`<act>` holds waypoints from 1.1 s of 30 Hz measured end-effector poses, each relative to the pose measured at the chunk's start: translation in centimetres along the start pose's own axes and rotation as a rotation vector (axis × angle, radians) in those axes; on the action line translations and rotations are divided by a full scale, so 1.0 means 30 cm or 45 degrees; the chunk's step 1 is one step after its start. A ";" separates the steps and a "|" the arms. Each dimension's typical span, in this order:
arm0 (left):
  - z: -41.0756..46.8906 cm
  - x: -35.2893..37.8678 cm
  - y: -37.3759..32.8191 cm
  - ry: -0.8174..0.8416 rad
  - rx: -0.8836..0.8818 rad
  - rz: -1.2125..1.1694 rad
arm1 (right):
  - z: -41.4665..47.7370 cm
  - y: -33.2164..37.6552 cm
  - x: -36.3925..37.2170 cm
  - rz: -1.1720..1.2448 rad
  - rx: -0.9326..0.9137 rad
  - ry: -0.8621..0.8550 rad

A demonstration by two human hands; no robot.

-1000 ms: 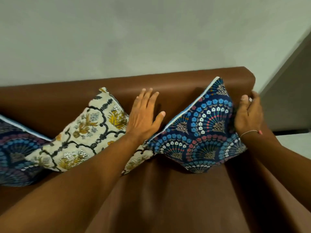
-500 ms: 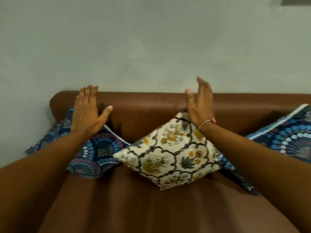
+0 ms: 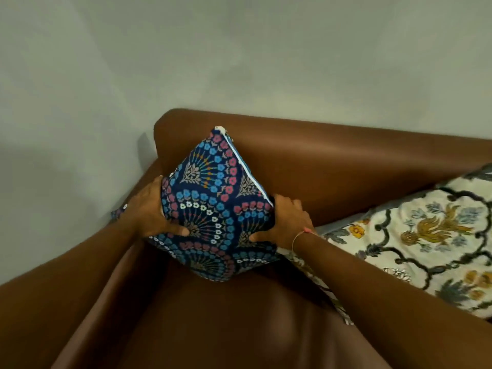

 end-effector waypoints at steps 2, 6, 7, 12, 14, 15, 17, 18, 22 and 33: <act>0.015 0.009 0.012 -0.023 0.020 0.030 | 0.027 0.026 0.041 0.051 -0.009 0.054; 0.011 0.000 0.022 -0.174 0.076 -0.016 | 0.021 0.093 0.011 0.002 -0.128 -0.203; 0.009 -0.015 0.027 -0.208 0.084 -0.079 | 0.006 0.113 -0.017 -0.020 -0.170 -0.310; 0.007 -0.039 0.033 -0.223 0.147 -0.172 | 0.004 0.118 -0.040 0.054 -0.143 -0.383; 0.015 -0.019 0.030 -0.190 0.135 -0.176 | 0.030 0.098 -0.007 0.084 -0.092 -0.281; 0.020 -0.009 0.032 -0.186 0.134 -0.187 | 0.039 0.092 0.003 0.104 -0.070 -0.247; 0.020 -0.009 0.051 -0.193 0.120 -0.207 | 0.044 0.104 0.009 0.153 -0.059 -0.191; 0.021 -0.010 0.067 -0.191 0.099 -0.209 | 0.041 0.112 0.006 0.175 -0.064 -0.174; -0.022 0.012 0.015 -0.284 0.017 0.000 | -0.031 0.107 -0.069 0.227 -0.147 -0.146; -0.145 0.280 -1.068 -0.134 0.635 -0.053 | -0.658 -0.516 -0.809 0.097 -0.116 -1.223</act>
Point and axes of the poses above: each hand's wrist, its own z-axis towards the middle knuckle, its own x-axis out of the palm, y = z × x, the point moved 10 cm from there along z, towards the middle knuckle, and after that the axes turned 8 degrees about y, right-handed, at the moved point
